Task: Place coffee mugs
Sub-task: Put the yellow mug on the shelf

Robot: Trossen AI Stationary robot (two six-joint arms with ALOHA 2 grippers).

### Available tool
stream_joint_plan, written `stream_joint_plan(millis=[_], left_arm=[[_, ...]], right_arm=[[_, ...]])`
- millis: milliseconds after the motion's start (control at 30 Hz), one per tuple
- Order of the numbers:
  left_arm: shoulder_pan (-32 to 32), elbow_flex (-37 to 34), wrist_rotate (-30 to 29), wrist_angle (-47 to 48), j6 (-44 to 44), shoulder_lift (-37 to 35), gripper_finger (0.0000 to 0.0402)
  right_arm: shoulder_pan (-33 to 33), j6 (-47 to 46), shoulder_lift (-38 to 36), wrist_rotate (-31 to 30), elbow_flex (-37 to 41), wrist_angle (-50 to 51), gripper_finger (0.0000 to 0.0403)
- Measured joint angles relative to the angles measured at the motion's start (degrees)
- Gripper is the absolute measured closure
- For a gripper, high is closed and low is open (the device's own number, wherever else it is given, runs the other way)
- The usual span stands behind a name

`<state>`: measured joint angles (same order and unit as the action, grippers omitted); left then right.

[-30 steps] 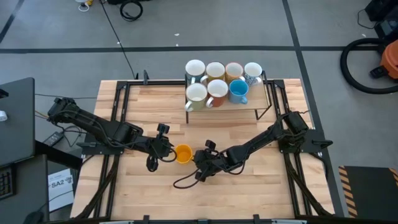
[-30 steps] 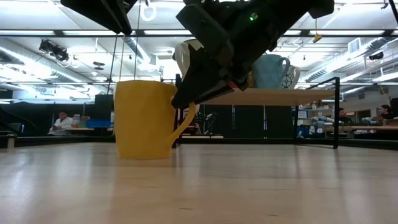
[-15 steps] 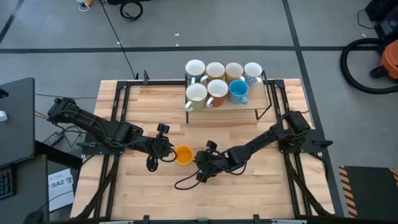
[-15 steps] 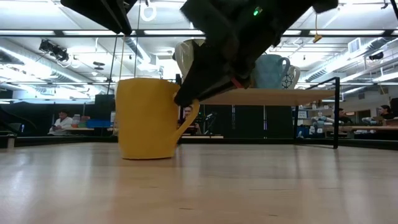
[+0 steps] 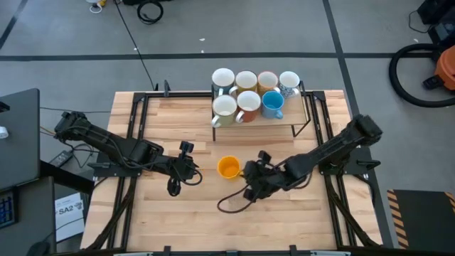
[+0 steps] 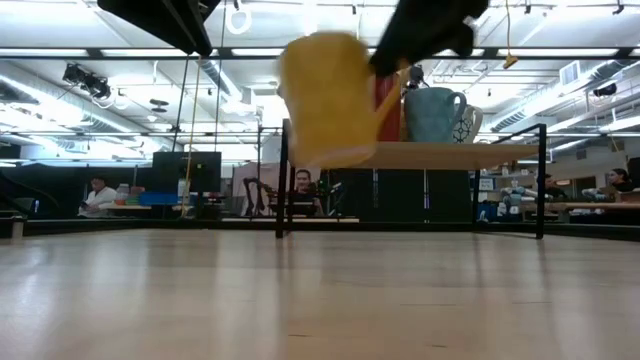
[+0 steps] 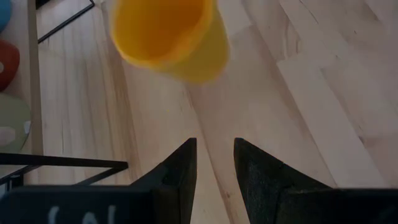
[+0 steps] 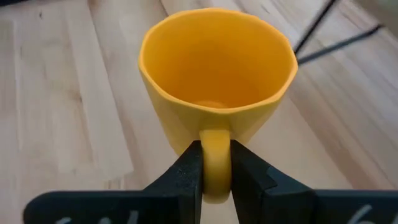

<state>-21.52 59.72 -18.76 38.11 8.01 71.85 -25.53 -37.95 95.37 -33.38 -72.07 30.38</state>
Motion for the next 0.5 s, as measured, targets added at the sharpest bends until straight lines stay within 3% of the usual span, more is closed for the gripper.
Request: stream_joint_plan(millis=[500], left_arm=[[0.0, 0.0, 0.0, 0.0, 0.0, 0.0, 0.0288]], right_arm=[[-3.5, -14.8, -23.8, 0.7, 0.0, 28.2, 0.0339]])
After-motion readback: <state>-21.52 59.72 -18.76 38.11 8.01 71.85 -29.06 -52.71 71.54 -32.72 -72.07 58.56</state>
